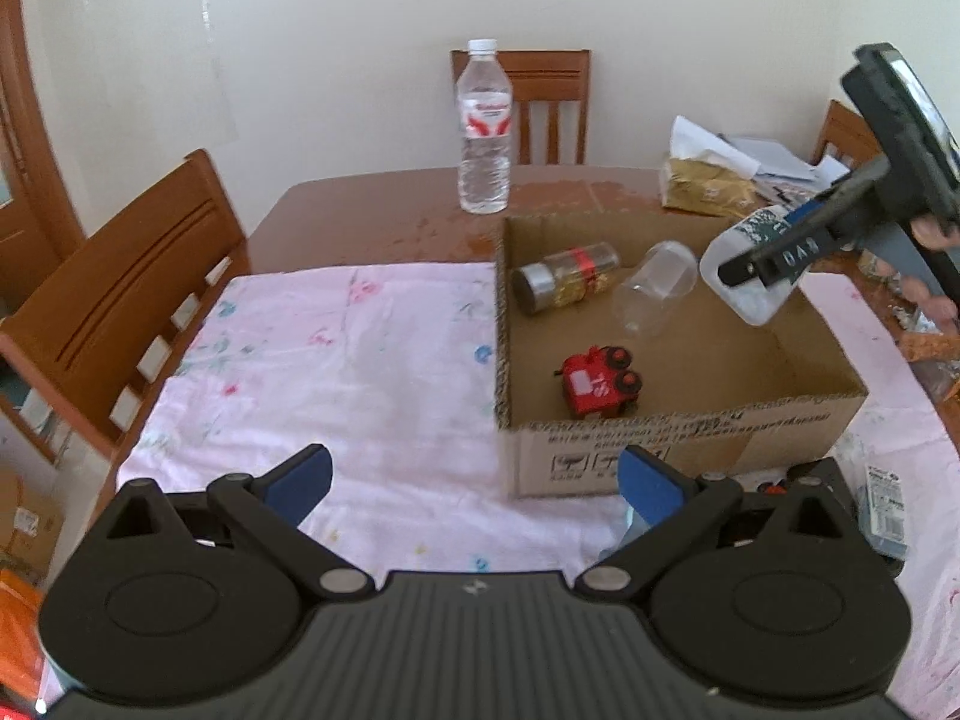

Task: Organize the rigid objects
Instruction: 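Carry the train and swab tub over the box and release both inside, then move both grippers back toward the grey toy figure and dark tray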

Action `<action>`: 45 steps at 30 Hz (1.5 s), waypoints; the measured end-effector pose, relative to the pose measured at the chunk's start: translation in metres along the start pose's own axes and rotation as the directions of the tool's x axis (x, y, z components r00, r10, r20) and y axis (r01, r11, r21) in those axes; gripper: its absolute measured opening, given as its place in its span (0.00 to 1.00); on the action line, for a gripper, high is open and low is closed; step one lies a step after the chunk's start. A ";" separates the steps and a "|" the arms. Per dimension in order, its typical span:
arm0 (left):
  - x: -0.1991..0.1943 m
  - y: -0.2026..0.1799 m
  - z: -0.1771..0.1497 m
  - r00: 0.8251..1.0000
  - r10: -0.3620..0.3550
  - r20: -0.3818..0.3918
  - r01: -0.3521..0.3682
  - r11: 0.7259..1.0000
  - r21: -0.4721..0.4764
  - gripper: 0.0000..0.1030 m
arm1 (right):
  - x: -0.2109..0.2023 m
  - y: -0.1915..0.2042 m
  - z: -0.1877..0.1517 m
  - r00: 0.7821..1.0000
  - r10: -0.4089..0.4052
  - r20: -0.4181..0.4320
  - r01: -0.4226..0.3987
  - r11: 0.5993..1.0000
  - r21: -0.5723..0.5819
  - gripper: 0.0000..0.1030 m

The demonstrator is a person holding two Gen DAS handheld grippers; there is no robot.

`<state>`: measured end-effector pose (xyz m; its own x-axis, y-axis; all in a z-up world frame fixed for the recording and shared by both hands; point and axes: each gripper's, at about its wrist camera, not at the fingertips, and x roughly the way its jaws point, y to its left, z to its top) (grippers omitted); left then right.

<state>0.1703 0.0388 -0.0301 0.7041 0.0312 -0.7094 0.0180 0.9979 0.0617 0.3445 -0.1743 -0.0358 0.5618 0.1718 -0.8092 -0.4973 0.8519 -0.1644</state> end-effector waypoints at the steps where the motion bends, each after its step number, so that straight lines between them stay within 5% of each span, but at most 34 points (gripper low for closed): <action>1: -0.001 0.000 -0.001 1.000 0.007 -0.004 -0.007 1.000 -0.005 0.98 | 0.003 -0.002 0.002 1.000 -0.002 -0.005 0.002 1.000 0.002 0.94; 2: -0.002 0.000 -0.003 1.000 0.012 -0.008 -0.012 1.000 -0.010 0.98 | 0.003 -0.004 0.003 1.000 0.002 0.002 -0.002 1.000 0.009 1.00; 11: -0.004 -0.003 -0.009 0.999 0.027 -0.027 -0.027 1.000 -0.001 0.98 | -0.022 -0.003 -0.006 0.998 0.033 0.046 -0.036 0.998 0.048 1.00; 21: 0.013 -0.022 -0.014 0.994 -0.095 -0.048 0.099 0.990 0.101 0.98 | -0.076 0.015 -0.047 0.996 -0.040 0.074 0.025 0.980 0.198 1.00; 25: 0.025 -0.033 -0.016 0.983 -0.172 -0.064 0.179 0.975 0.134 0.98 | -0.098 0.031 -0.079 0.992 -0.115 0.045 0.095 0.944 0.316 1.00; 32: 0.047 -0.045 -0.019 0.962 -0.257 -0.096 0.271 0.947 0.175 0.98 | -0.107 0.045 -0.132 0.990 -0.126 -0.067 0.143 0.874 0.464 1.00; 45: 0.054 0.005 -0.021 0.954 -0.286 -0.094 0.296 0.947 0.122 0.99 | -0.110 0.064 -0.140 0.974 -0.179 -0.136 0.224 0.826 0.517 1.00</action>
<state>0.1934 0.0466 -0.0834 0.6000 -0.2501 -0.7599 0.3118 0.9479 -0.0658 0.1581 -0.2084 -0.0363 0.5464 -0.0529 -0.8359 0.0567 0.9980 -0.0261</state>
